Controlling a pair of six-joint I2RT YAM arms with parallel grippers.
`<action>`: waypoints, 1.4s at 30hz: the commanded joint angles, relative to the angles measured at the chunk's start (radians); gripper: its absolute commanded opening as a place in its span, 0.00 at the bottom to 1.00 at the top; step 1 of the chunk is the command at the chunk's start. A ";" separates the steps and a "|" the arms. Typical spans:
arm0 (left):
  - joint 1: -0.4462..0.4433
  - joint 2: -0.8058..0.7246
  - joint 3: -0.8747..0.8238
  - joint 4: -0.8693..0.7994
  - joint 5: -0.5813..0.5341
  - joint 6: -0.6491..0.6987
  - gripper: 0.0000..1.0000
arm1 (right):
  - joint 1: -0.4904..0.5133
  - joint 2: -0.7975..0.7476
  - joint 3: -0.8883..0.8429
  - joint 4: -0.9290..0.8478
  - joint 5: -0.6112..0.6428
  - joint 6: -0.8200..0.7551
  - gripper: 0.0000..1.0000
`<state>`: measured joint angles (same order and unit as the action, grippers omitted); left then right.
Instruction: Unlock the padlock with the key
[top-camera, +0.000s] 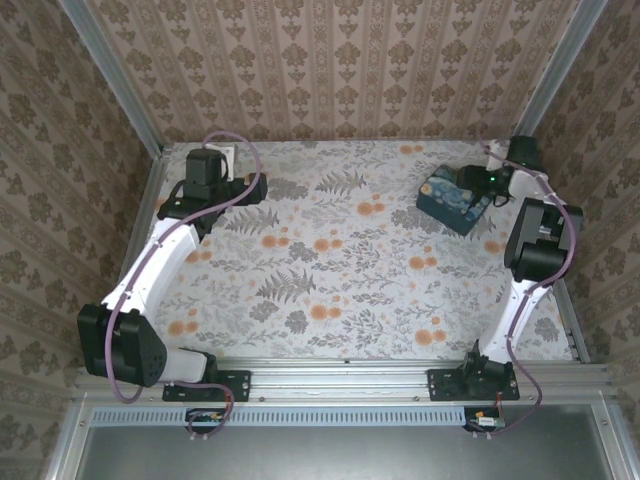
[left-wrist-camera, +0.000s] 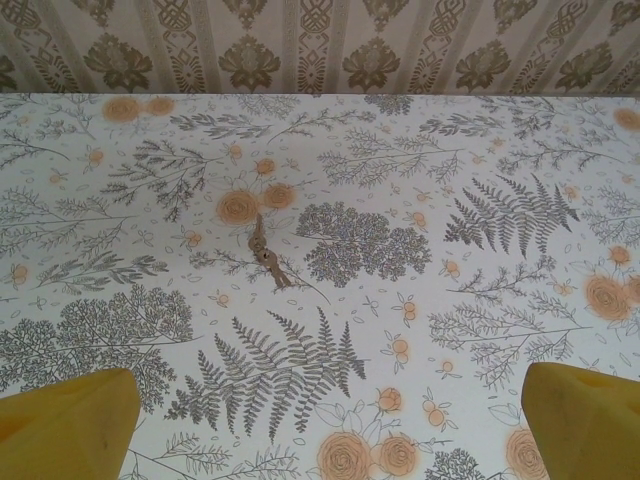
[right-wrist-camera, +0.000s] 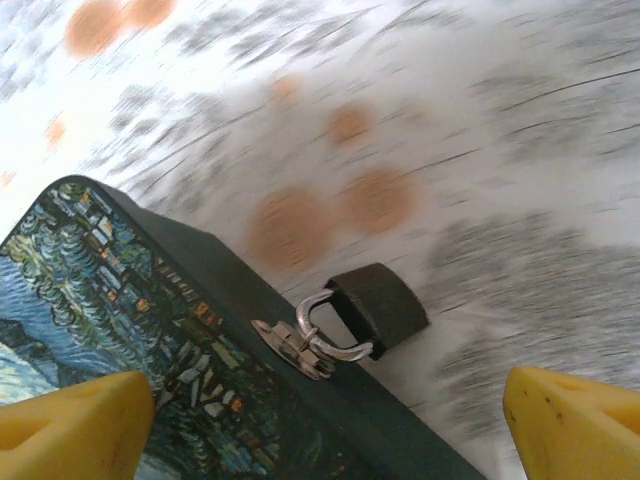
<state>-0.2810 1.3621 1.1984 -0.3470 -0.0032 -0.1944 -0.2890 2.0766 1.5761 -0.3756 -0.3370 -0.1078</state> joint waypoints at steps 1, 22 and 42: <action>-0.014 0.005 0.035 -0.037 -0.016 0.001 1.00 | 0.115 -0.087 -0.081 -0.153 0.003 -0.101 0.92; -0.481 0.367 -0.027 0.265 0.530 -0.471 0.96 | 0.332 -0.250 -0.215 -0.142 -0.103 0.059 0.97; -0.449 0.595 0.081 0.542 0.516 -0.688 0.95 | 0.349 -0.462 -0.543 -0.041 -0.157 0.436 0.92</action>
<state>-0.7574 1.9430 1.2381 0.1268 0.5346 -0.8471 0.0402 1.6726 1.1160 -0.4366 -0.4351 0.1406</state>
